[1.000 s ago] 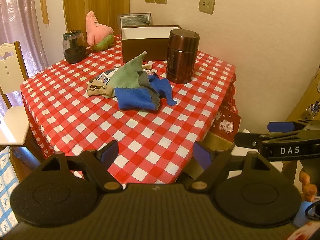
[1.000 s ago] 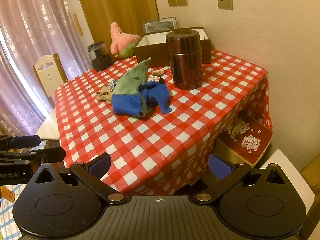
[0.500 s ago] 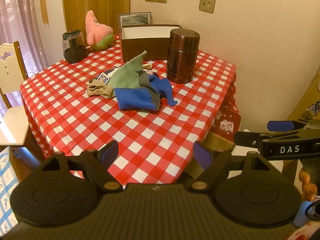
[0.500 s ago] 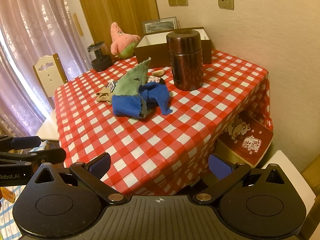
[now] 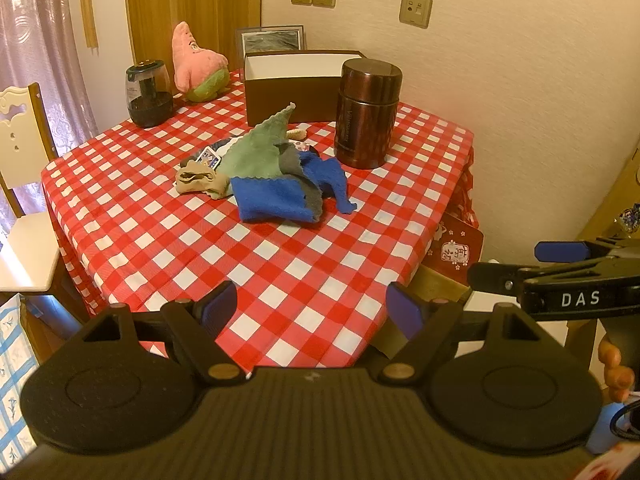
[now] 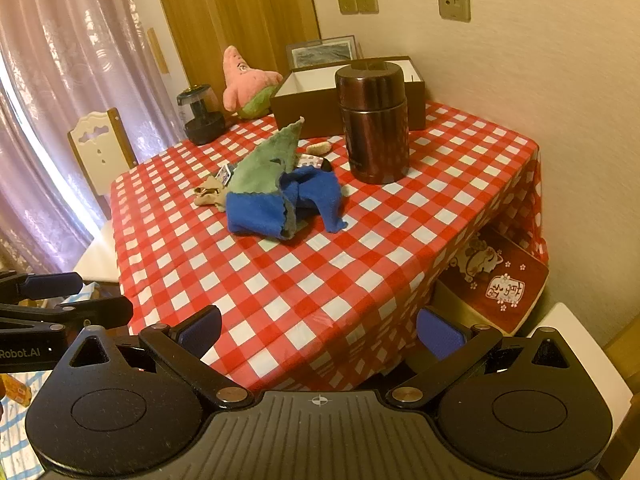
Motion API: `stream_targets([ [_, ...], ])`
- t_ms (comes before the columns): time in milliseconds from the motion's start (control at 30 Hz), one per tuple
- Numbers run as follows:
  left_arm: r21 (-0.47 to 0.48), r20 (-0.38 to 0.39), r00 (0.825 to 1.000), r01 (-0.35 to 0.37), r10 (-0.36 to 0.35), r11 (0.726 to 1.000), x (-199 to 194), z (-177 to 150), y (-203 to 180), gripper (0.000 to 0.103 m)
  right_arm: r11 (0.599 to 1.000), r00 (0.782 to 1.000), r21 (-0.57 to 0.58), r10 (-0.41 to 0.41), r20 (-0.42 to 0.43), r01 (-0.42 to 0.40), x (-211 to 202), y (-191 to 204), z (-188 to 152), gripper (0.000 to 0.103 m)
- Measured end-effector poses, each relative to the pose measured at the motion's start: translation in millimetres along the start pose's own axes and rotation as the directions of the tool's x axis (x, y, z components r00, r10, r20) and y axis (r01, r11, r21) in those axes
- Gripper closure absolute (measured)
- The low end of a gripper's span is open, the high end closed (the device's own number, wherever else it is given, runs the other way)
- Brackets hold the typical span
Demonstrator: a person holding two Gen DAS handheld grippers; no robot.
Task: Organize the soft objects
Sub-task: 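Move both tools toward the pile of cloths on the table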
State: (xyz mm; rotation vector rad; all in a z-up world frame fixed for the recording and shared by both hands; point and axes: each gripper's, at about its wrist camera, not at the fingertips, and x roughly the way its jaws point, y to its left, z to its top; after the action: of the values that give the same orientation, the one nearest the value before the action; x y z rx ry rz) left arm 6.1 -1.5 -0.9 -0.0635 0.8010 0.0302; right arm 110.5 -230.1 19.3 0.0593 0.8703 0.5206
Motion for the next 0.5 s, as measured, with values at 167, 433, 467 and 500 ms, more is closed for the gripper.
stream_targets([
  [167, 0.001, 0.0, 1.0, 0.001, -0.001, 1.0, 0.4, 0.5, -0.3, 0.023, 1.0, 1.0, 0.001, 0.0, 0.0, 0.0, 0.1, 0.1, 0.5, 0.0],
  [433, 0.0, 0.0, 1.0, 0.0, 0.0, 1.0, 0.0, 0.1, -0.3, 0.023, 1.0, 1.0, 0.001, 0.001, 0.001, -0.001, 1.2, 0.2, 1.3, 0.0],
  [467, 0.001, 0.0, 1.0, 0.0, 0.0, 1.0, 1.1, 1.1, -1.0, 0.023, 1.0, 1.0, 0.001, 0.001, 0.001, -0.001, 1.1, 0.3, 1.3, 0.0],
  [500, 0.001, 0.0, 1.0, 0.0, 0.0, 1.0, 1.1, 1.1, -1.0, 0.023, 1.0, 1.0, 0.001, 0.001, 0.001, -0.001, 1.6, 0.3, 1.6, 0.0],
])
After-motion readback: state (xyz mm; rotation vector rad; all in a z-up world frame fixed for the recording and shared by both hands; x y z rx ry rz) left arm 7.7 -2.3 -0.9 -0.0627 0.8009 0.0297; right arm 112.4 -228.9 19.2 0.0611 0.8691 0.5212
